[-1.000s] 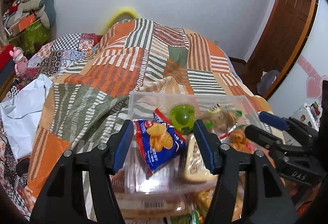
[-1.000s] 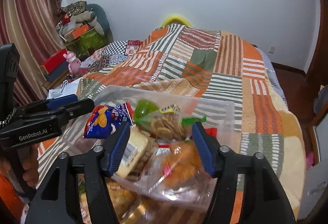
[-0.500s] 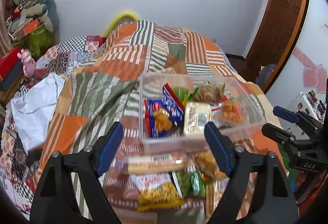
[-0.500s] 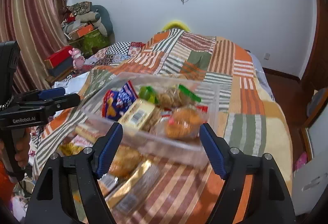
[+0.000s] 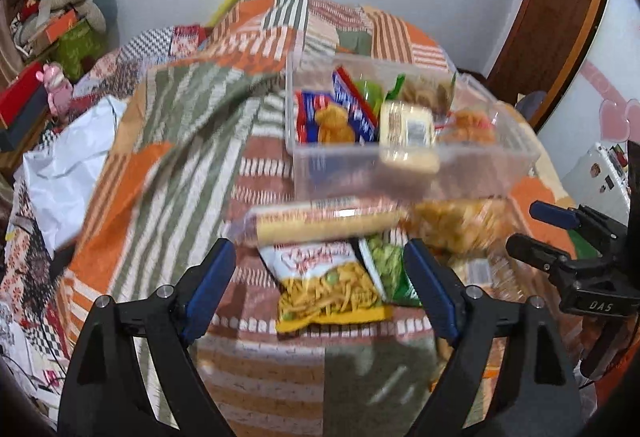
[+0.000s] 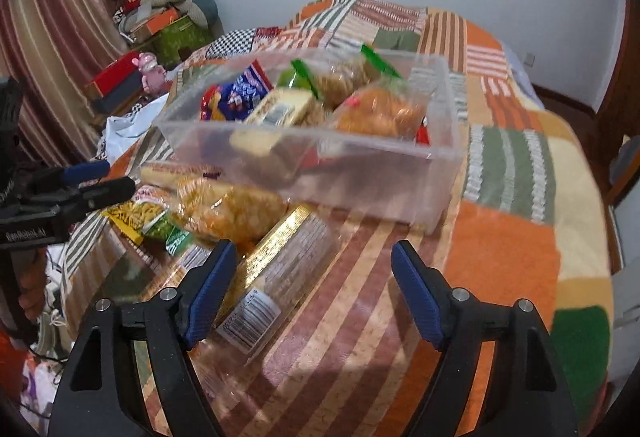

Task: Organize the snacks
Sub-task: 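Grasp the yellow chip bag with left tool while right tool grasps long wrapped biscuit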

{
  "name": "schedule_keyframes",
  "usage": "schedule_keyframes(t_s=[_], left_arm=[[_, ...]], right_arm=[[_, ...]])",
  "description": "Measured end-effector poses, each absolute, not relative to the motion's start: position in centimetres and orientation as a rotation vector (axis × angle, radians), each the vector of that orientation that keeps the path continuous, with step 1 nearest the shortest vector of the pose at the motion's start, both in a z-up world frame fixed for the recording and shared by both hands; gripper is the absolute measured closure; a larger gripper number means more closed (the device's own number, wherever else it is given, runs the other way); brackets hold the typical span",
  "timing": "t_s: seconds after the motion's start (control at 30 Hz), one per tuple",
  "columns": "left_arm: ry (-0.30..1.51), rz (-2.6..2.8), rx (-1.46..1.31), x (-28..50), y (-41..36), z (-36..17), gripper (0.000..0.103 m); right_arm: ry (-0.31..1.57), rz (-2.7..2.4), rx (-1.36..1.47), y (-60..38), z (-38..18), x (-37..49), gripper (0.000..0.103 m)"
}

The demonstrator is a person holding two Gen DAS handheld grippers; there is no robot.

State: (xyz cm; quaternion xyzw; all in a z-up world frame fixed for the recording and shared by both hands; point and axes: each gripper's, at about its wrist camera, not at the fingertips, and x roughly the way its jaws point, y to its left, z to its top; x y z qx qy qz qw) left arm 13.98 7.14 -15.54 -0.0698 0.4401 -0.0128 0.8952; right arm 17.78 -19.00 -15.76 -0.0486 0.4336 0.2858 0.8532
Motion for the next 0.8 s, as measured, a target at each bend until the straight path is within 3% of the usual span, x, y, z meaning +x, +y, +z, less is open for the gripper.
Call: schedule_keyframes(t_s=[0.43, 0.8], left_arm=[[0.945, 0.005, -0.208, 13.7, 8.5, -19.0, 0.016], [0.942, 0.047, -0.210, 12.8, 10.5, -18.9, 0.016]], right_arm=[[0.918, 0.607, -0.107, -19.9, -16.3, 17.3, 0.025], [0.939, 0.594, -0.075, -21.1, -16.3, 17.6, 0.024]])
